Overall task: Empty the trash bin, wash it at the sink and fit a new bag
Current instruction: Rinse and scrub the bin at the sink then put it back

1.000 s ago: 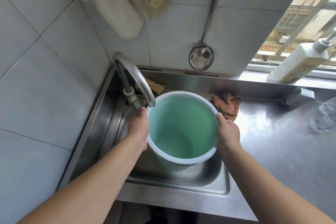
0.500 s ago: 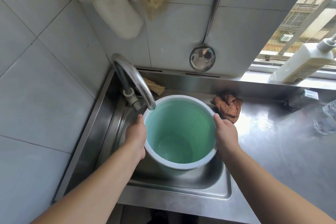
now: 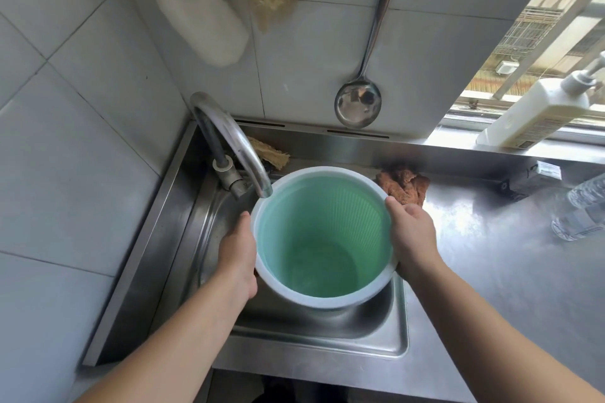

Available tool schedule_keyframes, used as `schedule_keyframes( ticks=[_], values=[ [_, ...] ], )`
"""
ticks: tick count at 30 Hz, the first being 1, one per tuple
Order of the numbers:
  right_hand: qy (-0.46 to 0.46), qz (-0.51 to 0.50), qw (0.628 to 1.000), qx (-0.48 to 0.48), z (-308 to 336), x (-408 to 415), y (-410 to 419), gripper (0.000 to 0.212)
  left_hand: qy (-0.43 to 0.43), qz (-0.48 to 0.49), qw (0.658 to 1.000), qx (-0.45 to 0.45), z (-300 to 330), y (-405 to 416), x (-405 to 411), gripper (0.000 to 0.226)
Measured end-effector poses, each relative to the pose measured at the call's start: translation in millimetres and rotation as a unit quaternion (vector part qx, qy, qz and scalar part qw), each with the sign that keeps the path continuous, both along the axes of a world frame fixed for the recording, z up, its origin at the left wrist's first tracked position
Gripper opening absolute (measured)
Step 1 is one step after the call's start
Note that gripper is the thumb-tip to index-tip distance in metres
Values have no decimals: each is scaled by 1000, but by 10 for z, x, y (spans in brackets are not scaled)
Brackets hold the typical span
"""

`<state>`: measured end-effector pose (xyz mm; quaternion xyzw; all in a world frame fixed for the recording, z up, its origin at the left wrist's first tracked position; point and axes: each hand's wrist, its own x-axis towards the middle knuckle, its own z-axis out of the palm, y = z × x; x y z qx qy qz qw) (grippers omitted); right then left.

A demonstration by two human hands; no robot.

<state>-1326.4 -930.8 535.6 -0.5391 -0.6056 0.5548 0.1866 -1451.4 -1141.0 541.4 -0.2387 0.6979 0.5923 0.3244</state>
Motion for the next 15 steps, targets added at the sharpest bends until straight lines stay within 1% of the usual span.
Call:
schedule_keyframes(
  ticks=[2,6,9,11,13,15],
  values=[
    [9,13,1000,13,201,17,90,36,-4,-6,999,41,56,27,83,43],
    [43,34,996,70,731,76,202,15,32,-36,994,101,290,121,182,33],
    [54,89,990,91,1144,69,228,22,47,-42,988,142,457,170,211,32],
    [19,124,983,131,1387,53,230,27,19,-22,987,156,514,147,295,29],
    [-37,151,972,175,1561,34,247,25,-24,-17,984,173,529,126,434,31],
    [-85,173,962,193,1630,8,276,23,-68,-17,982,174,506,111,573,35]
  ],
)
